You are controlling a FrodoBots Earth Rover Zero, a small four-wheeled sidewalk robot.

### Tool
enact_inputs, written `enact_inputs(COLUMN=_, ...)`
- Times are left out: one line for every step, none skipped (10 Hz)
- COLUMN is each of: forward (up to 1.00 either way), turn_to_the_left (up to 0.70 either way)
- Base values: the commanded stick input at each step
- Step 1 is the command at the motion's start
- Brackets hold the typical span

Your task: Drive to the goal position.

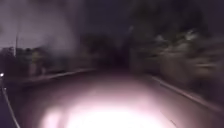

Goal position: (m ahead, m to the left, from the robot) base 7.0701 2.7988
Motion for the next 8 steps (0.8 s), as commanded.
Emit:
enact_inputs(forward=0.5, turn_to_the_left=0.0)
enact_inputs(forward=0.5, turn_to_the_left=0.0)
enact_inputs(forward=0.5, turn_to_the_left=0.0)
enact_inputs(forward=0.5, turn_to_the_left=0.0)
enact_inputs(forward=0.5, turn_to_the_left=0.0)
enact_inputs(forward=0.5, turn_to_the_left=0.0)
enact_inputs(forward=0.5, turn_to_the_left=0.0)
enact_inputs(forward=0.5, turn_to_the_left=0.0)
